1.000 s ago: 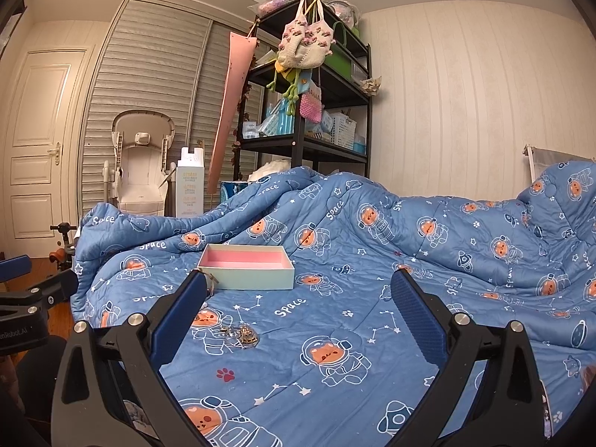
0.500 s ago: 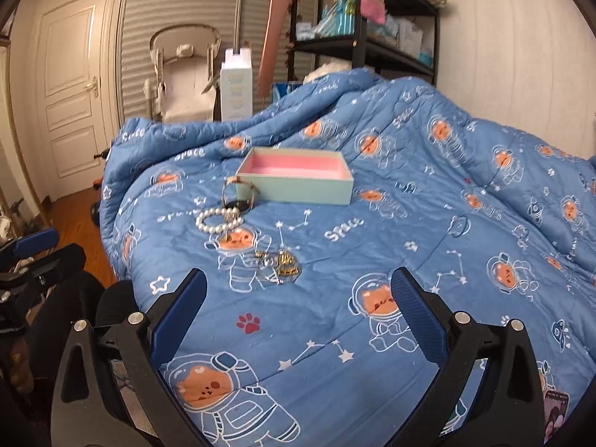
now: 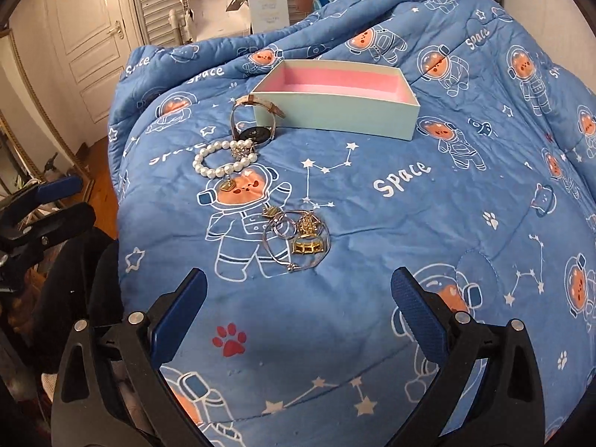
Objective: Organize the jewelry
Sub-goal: 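Grasp the pearl bracelet with the left tool while the right tool grasps the wire bangle, then carry both bracelets into the pink-lined box and open both tools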
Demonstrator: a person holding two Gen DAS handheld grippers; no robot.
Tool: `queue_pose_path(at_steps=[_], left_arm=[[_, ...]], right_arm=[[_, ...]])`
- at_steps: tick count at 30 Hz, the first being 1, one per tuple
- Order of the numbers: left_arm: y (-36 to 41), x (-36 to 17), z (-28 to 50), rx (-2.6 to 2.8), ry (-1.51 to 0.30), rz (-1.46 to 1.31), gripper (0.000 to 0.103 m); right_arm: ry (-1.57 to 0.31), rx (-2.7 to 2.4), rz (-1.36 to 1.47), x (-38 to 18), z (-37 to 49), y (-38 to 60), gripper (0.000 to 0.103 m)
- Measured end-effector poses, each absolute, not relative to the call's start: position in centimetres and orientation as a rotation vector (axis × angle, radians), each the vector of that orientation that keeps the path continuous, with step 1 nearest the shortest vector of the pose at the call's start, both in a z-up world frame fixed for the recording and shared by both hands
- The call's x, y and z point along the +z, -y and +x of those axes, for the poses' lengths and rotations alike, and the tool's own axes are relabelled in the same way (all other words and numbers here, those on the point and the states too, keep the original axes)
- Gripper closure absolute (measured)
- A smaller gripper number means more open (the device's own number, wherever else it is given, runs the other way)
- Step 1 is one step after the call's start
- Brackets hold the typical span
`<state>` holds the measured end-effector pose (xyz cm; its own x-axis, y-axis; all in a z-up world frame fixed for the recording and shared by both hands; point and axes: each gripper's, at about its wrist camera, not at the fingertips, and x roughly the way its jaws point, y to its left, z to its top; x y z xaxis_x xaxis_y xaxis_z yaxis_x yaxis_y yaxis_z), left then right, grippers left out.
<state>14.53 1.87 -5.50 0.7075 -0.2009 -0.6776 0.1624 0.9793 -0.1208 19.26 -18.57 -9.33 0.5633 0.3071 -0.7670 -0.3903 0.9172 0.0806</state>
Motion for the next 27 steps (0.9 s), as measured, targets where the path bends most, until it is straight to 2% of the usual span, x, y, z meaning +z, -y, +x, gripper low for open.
queue_pose_path(at_steps=[3,6,13,15,17,19,21,24,25,27], left_arm=[[-2.4,-6.1,17.0,-0.209,-0.801,-0.068,0.007],[-2.5,-6.5,19.1,-0.228,-0.834,-0.079,0.008],[-2.3,-7.3,23.9,-0.256,-0.879,-0.063,0.036],[-1.9,-8.1,25.4,-0.272,-0.916,-0.051,0.039],[-1.4,-8.9,26.5,-0.265,-0.946,-0.020,0.050],[-1.0,-9.7,27.2,-0.263,-0.964,0.003,0.052],[-0.8,-10.1,27.6,-0.255,-0.965,0.024,0.059],[-0.1,-10.3,27.6,-0.268,-0.965,0.049,0.073],[0.1,-10.3,27.5,-0.276,-0.965,0.052,0.080],[0.6,-10.3,27.3,-0.285,-0.963,0.062,0.087]], right_arm=[[-0.908,0.438,-0.123,-10.0,20.4,18.1,0.008],[-0.926,0.456,-0.162,-10.7,21.2,17.5,0.015],[-0.955,0.474,-0.164,-11.6,22.7,17.2,0.022],[-0.962,0.482,-0.164,-11.9,22.9,17.1,0.024],[-0.968,0.487,-0.169,-12.1,23.1,16.9,0.028],[-0.964,0.490,-0.178,-12.2,23.3,16.8,0.033],[-0.963,0.489,-0.180,-12.3,23.5,16.7,0.037],[-0.963,0.488,-0.169,-12.5,23.8,16.9,0.048],[-0.961,0.489,-0.168,-12.5,23.8,16.8,0.051],[-0.955,0.490,-0.168,-12.4,23.7,16.7,0.052]])
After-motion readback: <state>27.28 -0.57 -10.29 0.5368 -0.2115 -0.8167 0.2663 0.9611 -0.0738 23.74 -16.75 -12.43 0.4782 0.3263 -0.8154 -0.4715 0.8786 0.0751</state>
